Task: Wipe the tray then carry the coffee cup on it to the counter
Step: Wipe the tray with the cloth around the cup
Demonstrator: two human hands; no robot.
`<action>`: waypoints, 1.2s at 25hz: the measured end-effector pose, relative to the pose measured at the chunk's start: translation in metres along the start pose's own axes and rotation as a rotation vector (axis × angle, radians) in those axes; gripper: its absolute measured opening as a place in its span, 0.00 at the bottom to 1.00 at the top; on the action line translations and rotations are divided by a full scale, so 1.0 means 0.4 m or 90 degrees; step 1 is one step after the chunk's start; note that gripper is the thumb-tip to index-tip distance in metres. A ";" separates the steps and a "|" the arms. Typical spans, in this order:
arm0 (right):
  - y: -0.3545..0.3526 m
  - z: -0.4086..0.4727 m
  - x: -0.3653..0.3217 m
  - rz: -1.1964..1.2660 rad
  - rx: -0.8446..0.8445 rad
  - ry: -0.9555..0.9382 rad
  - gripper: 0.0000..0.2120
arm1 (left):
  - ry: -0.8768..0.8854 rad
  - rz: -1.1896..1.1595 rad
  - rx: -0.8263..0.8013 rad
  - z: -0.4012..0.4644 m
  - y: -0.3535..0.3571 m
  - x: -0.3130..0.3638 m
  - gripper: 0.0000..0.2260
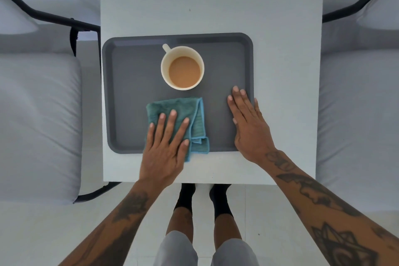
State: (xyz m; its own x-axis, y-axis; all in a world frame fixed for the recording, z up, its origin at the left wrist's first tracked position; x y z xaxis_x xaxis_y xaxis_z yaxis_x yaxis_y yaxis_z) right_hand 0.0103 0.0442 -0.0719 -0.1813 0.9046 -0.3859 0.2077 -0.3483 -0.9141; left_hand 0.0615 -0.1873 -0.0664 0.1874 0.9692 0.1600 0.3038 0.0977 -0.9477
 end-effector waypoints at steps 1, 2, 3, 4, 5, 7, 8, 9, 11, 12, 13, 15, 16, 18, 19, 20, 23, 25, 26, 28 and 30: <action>0.001 0.000 0.001 0.001 -0.002 0.005 0.33 | -0.012 -0.001 -0.010 -0.012 -0.002 -0.019 0.25; 0.003 0.001 0.001 0.001 -0.008 0.007 0.34 | -0.016 -0.005 -0.021 -0.018 -0.005 -0.030 0.25; 0.003 0.001 -0.002 -0.003 -0.015 0.008 0.34 | -0.014 -0.013 -0.031 -0.019 -0.009 -0.034 0.26; 0.001 0.002 -0.006 -0.010 -0.022 0.010 0.35 | -0.012 -0.025 -0.032 -0.018 -0.014 -0.032 0.26; -0.002 0.002 -0.013 -0.017 -0.025 0.017 0.34 | -0.014 -0.050 -0.024 -0.017 -0.024 -0.029 0.26; -0.039 0.008 -0.035 0.007 0.010 0.052 0.29 | -0.047 -0.171 0.029 -0.006 -0.079 -0.029 0.24; -0.071 0.020 -0.054 0.047 0.050 0.072 0.27 | -0.086 -0.259 0.083 0.014 -0.125 -0.039 0.23; -0.105 0.041 -0.076 0.109 0.089 0.089 0.27 | -0.132 -0.348 0.141 0.045 -0.175 -0.056 0.22; -0.156 0.111 -0.121 0.284 0.099 0.129 0.31 | -0.160 -0.459 0.182 0.135 -0.246 -0.093 0.26; -0.168 0.149 -0.139 0.374 0.070 0.150 0.34 | -0.137 -0.485 0.155 0.185 -0.267 -0.101 0.31; -0.171 0.186 -0.153 0.440 0.029 0.160 0.37 | -0.105 -0.499 0.109 0.231 -0.279 -0.105 0.35; -0.161 0.239 -0.167 0.478 -0.048 0.139 0.39 | -0.039 -0.500 0.014 0.290 -0.278 -0.101 0.39; -0.150 0.250 -0.167 0.477 -0.071 0.122 0.39 | -0.020 -0.502 -0.008 0.301 -0.273 -0.102 0.39; -0.135 0.254 -0.156 0.510 -0.093 0.124 0.38 | -0.006 -0.549 -0.007 0.309 -0.258 -0.110 0.40; -0.131 0.253 -0.153 0.540 -0.099 0.136 0.38 | 0.000 -0.578 -0.003 0.312 -0.253 -0.114 0.40; -0.127 0.253 -0.153 0.569 -0.102 0.146 0.38 | 0.005 -0.597 -0.002 0.315 -0.246 -0.117 0.40; -0.124 0.253 -0.161 0.583 -0.087 0.150 0.38 | 0.024 -0.609 0.003 0.319 -0.240 -0.119 0.41; -0.128 0.255 -0.174 0.538 -0.064 0.136 0.37 | 0.040 -0.569 0.019 0.316 -0.249 -0.122 0.41; -0.132 0.259 -0.186 0.515 -0.055 0.128 0.37 | 0.050 -0.536 0.031 0.311 -0.260 -0.126 0.41; -0.145 0.279 -0.215 0.475 -0.052 0.111 0.37 | 0.061 -0.507 0.046 0.303 -0.287 -0.153 0.40; -0.153 0.313 -0.261 0.448 -0.062 0.099 0.37 | 0.046 -0.519 0.058 0.297 -0.318 -0.204 0.39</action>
State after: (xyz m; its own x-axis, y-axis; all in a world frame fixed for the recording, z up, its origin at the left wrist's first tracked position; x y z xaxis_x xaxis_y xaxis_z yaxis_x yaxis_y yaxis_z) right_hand -0.1039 -0.0597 0.0089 0.1641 0.5019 -0.8492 0.3110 -0.8433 -0.4384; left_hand -0.1033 -0.2520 0.0083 0.0017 0.5690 0.8223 0.2948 0.7855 -0.5442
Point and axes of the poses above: each hand's wrist, its own z-axis towards the middle knuckle, its own y-axis out of the palm, x = y × z, the point moved 4 cm from there along z, towards the middle knuckle, and after that the axes turned 2 degrees about x, right-handed, at the moved point
